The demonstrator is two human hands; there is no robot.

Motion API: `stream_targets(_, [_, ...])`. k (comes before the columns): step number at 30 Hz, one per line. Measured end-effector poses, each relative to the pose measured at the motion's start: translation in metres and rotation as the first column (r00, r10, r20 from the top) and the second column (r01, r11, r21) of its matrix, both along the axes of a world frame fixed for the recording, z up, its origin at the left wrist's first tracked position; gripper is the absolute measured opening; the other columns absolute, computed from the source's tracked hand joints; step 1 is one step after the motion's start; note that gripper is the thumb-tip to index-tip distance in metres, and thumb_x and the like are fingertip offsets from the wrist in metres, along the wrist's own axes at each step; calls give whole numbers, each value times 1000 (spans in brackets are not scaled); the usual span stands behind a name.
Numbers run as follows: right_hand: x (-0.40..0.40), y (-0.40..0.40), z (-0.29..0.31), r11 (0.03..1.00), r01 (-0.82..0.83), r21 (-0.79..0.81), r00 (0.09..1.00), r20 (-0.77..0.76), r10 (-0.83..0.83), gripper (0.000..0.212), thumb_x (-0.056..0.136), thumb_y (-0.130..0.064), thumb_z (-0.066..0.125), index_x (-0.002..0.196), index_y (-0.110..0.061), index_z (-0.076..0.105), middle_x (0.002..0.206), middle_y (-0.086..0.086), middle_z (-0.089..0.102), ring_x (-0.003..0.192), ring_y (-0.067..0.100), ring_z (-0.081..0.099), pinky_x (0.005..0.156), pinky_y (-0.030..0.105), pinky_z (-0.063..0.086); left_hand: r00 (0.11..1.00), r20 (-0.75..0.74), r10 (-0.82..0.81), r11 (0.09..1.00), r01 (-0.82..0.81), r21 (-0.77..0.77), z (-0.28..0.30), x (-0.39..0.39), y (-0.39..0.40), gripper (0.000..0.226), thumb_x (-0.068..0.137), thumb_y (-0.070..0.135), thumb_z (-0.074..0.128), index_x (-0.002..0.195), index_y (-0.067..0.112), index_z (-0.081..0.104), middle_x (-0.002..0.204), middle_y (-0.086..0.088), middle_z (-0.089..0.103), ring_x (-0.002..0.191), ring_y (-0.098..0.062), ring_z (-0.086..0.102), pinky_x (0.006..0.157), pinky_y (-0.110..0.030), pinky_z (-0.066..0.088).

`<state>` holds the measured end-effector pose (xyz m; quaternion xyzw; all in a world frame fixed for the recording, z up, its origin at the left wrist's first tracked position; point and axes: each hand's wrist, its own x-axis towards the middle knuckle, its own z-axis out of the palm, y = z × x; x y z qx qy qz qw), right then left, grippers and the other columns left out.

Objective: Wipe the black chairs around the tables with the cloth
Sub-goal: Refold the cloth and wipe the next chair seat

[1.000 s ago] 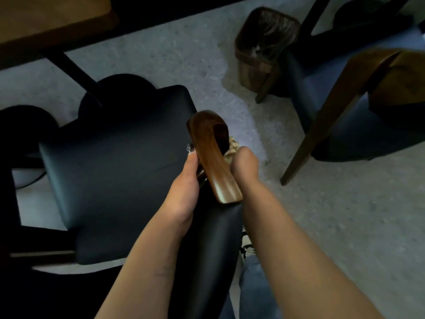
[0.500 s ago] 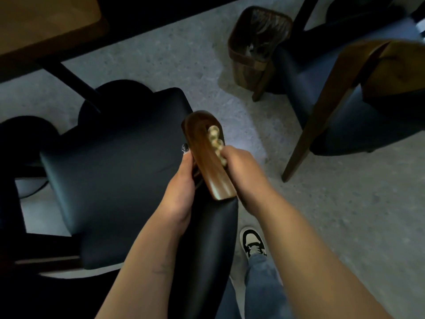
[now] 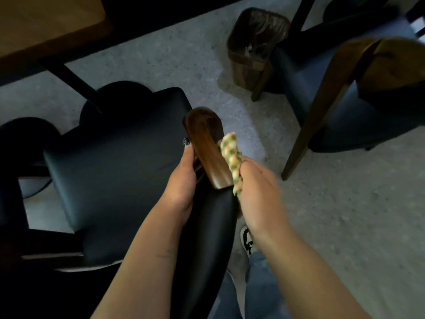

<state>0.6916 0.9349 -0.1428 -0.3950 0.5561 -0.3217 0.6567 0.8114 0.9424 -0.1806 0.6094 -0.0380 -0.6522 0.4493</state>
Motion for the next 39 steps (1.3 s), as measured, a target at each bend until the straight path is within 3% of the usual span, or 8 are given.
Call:
stream_targets(5, [16, -14, -38, 902, 139, 409, 988, 2, -153, 41, 87, -24, 47, 50, -18, 62, 55, 3, 57, 59, 18, 55, 62, 31, 42, 1000, 22, 11, 1000, -11, -4, -6, -1, -1, 56, 96, 59, 38, 83, 26, 80, 95, -5, 76, 86, -17, 73, 79, -36, 54])
stream_targets(16, [28, -12, -60, 863, 192, 467, 930, 193, -312, 26, 91, -31, 58, 74, -12, 62, 54, 5, 65, 45, 16, 63, 42, 20, 48, 991, 134, -6, 999, 11, -41, 5, -2, -6, 58, 99, 52, 36, 70, 27, 80, 85, -2, 76, 75, -14, 73, 71, -31, 55])
stream_targets(21, [32, -3, -63, 838, 176, 517, 897, 265, -353, 38, 96, -40, 51, 91, -7, 68, 72, 14, 70, 58, 25, 68, 51, 31, 56, 955, 270, -121, 993, 118, 26, 24, -6, 5, 47, 101, 49, 34, 110, 22, 71, 106, -10, 73, 96, -25, 69, 92, -40, 54])
stream_targets(24, [30, 6, -63, 842, 234, 486, 927, 150, -344, 44, 95, -47, 51, 104, -8, 67, 87, 16, 72, 70, 26, 71, 55, 30, 57, 863, 423, -275, 961, 265, 83, 34, -8, 18, 49, 100, 50, 33, 112, 19, 68, 111, -9, 69, 103, -26, 64, 99, -42, 48])
stream_targets(27, [30, 20, -61, 829, 285, 482, 934, 53, -352, 50, 94, -52, 49, 105, -6, 65, 101, 18, 69, 88, 30, 67, 77, 37, 56, 680, 621, -390, 914, 370, 169, 54, -16, 43, 53, 99, 57, 31, 86, 21, 67, 89, 0, 67, 84, -16, 63, 70, -28, 46])
stream_targets(31, [18, 39, -39, 891, 380, 247, 925, -112, -363, 35, 99, -23, 40, 92, 1, 63, 89, 18, 66, 81, 31, 63, 54, 25, 44, 465, 756, -461, 845, 489, 214, 79, -24, 91, 53, 100, 56, 22, 96, 26, 65, 96, 5, 65, 89, -16, 60, 72, -34, 41])
stream_targets(35, [6, 71, -6, 900, 436, -5, 900, 3, -436, 32, 94, -15, 42, 63, -19, 52, 60, -5, 51, 46, -4, 47, 44, 12, 38, 232, 909, -347, 868, 445, 218, 86, -30, 115, 43, 98, 53, 32, 91, 22, 61, 76, 6, 57, 76, -19, 57, 60, -31, 37])
stream_targets(39, [-8, 74, 14, 897, 371, -242, 928, 137, -346, 26, 96, -24, 41, 79, -27, 60, 70, -16, 59, 63, -8, 53, 58, 8, 42, 243, 936, -254, 918, 366, 154, 81, -28, 108, 43, 95, 41, 45, 61, 17, 56, 52, 5, 53, 48, -5, 50, 45, -26, 33])
